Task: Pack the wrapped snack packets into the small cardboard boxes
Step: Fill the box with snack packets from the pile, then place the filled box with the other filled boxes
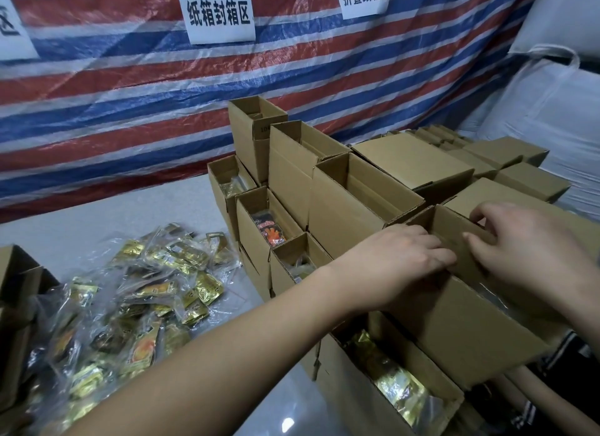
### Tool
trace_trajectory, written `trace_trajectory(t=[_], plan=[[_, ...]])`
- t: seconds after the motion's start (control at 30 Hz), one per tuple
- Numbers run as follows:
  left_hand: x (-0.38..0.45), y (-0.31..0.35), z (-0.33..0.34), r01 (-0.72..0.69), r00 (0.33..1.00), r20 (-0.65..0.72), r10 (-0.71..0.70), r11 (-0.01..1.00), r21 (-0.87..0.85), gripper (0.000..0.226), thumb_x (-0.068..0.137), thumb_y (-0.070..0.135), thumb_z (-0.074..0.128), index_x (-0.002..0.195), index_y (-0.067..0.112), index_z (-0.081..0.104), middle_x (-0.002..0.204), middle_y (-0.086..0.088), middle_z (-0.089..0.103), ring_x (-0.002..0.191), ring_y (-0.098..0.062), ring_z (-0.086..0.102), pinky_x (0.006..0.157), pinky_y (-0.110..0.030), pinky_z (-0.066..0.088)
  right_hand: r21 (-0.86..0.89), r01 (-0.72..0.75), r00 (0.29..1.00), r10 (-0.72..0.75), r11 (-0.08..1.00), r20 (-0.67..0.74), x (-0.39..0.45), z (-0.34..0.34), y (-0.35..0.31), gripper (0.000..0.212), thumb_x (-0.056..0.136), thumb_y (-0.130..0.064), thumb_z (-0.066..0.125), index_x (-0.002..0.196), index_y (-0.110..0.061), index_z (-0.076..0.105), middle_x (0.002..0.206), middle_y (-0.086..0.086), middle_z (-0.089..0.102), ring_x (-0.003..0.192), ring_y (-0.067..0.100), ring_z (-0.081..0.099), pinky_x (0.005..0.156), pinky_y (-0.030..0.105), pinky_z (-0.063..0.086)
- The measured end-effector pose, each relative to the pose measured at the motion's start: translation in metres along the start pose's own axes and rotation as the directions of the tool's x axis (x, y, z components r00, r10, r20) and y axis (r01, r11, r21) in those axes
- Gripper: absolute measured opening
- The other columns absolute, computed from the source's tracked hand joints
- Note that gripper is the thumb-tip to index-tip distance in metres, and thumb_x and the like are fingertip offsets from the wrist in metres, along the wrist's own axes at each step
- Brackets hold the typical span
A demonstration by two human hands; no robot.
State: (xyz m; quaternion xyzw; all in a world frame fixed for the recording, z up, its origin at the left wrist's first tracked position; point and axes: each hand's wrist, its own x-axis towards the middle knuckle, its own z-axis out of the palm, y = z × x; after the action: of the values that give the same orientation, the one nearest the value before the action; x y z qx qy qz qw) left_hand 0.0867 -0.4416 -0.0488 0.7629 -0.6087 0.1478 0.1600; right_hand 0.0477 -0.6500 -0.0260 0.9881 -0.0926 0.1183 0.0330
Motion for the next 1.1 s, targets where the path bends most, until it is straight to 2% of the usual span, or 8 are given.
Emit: trace_trajectory(t=[0.17, 0.23, 0.4, 0.57, 0.73, 0.9, 1.03, 1.1], plan=[[-0.019, 0.003, -0.019, 0.047, 0.994, -0.097, -0.048, 0.999, -0.011, 0.041, 0.089, 0.024, 0.071, 0.124, 0.006, 0.063, 0.121, -0.014, 0.063, 0.113, -0.028, 0.057, 0.098, -0.04, 0.041, 0.037, 0.092, 0.994, -0.089, 0.995, -0.069, 0.011, -0.019, -0.027, 0.033, 0.082, -0.043, 0.058, 0.106, -0.021, 0.063, 0.077, -0.009, 0.049, 0.074, 0.019, 0.05, 0.055, 0.028, 0.032], [-0.032, 0.0, -0.031, 0.085, 0.98, -0.18, -0.087, 0.996, -0.021, 0.04, 0.089, 0.025, 0.072, 0.123, 0.005, 0.064, 0.119, -0.015, 0.064, 0.111, -0.029, 0.059, 0.095, -0.041, 0.044, 0.054, 0.157, 0.985, -0.153, 0.986, -0.077, 0.019, -0.03, -0.051, 0.034, 0.083, -0.047, 0.056, 0.105, -0.022, 0.063, 0.08, -0.008, 0.051, 0.075, 0.018, 0.05, 0.056, 0.028, 0.035], [-0.092, -0.008, -0.069, 0.243, 0.887, -0.372, -0.274, 0.961, -0.131, 0.026, 0.09, 0.018, 0.07, 0.112, 0.004, 0.068, 0.11, -0.01, 0.068, 0.103, -0.023, 0.062, 0.089, -0.039, 0.049, 0.158, 0.439, 0.896, -0.419, 0.885, -0.144, 0.027, -0.056, -0.147, 0.03, 0.089, -0.047, 0.052, 0.108, -0.026, 0.062, 0.086, -0.009, 0.05, 0.078, 0.012, 0.048, 0.058, 0.027, 0.033], [-0.201, -0.018, -0.101, 0.541, 0.695, -0.467, -0.547, 0.825, -0.163, 0.016, 0.094, 0.024, 0.06, 0.091, 0.011, 0.069, 0.091, 0.002, 0.068, 0.089, -0.011, 0.063, 0.08, -0.032, 0.051, 0.238, 0.662, 0.749, -0.63, 0.71, -0.204, 0.018, -0.069, -0.256, 0.012, 0.097, -0.041, 0.052, 0.099, -0.03, 0.055, 0.087, -0.011, 0.052, 0.078, 0.008, 0.053, 0.063, 0.026, 0.047], [-0.317, -0.015, -0.118, 0.814, 0.396, -0.492, -0.776, 0.544, -0.204, 0.013, 0.094, 0.031, 0.059, 0.087, 0.024, 0.067, 0.086, 0.016, 0.065, 0.083, 0.002, 0.061, 0.074, -0.023, 0.049, 0.347, 0.762, 0.636, -0.732, 0.546, -0.245, 0.017, -0.065, -0.343, 0.033, 0.099, -0.043, 0.047, 0.121, -0.02, 0.057, 0.109, -0.002, 0.06, 0.095, 0.018, 0.058, 0.081, 0.041, 0.053], [-0.398, -0.005, -0.121, 0.94, 0.137, -0.423, -0.895, 0.253, -0.231, 0.02, 0.092, 0.013, 0.066, 0.083, 0.03, 0.062, 0.075, 0.018, 0.059, 0.077, 0.009, 0.056, 0.067, -0.004, 0.037, 0.54, 0.723, 0.637, -0.718, 0.432, -0.28, 0.004, -0.04, -0.406, 0.039, 0.098, -0.043, 0.049, 0.133, -0.025, 0.053, 0.123, -0.01, 0.057, 0.108, 0.008, 0.053, 0.091, 0.035, 0.048], [-0.443, -0.003, -0.117, 0.974, -0.005, -0.346, -0.938, 0.073, -0.213, 0.006, 0.094, 0.024, 0.063, 0.091, 0.026, 0.067, 0.084, 0.019, 0.06, 0.091, 0.01, 0.054, 0.073, -0.006, 0.037, 0.669, 0.646, 0.662, -0.706, 0.368, -0.251, -0.005, -0.013, -0.438, 0.036, 0.098, -0.038, 0.052, 0.13, -0.024, 0.057, 0.115, -0.016, 0.054, 0.102, 0.001, 0.05, 0.093, 0.03, 0.045], [-0.469, -0.007, -0.12, 0.987, -0.082, -0.341, -0.937, -0.027, -0.161, 0.012, 0.095, 0.031, 0.059, 0.1, 0.025, 0.068, 0.094, 0.018, 0.061, 0.098, 0.004, 0.055, 0.079, -0.007, 0.037, 0.704, 0.62, 0.655, -0.723, 0.346, -0.222, -0.007, 0.001, -0.453, 0.034, 0.097, -0.036, 0.053, 0.128, -0.023, 0.059, 0.112, -0.015, 0.055, 0.101, 0.002, 0.052, 0.092, 0.028, 0.045]])
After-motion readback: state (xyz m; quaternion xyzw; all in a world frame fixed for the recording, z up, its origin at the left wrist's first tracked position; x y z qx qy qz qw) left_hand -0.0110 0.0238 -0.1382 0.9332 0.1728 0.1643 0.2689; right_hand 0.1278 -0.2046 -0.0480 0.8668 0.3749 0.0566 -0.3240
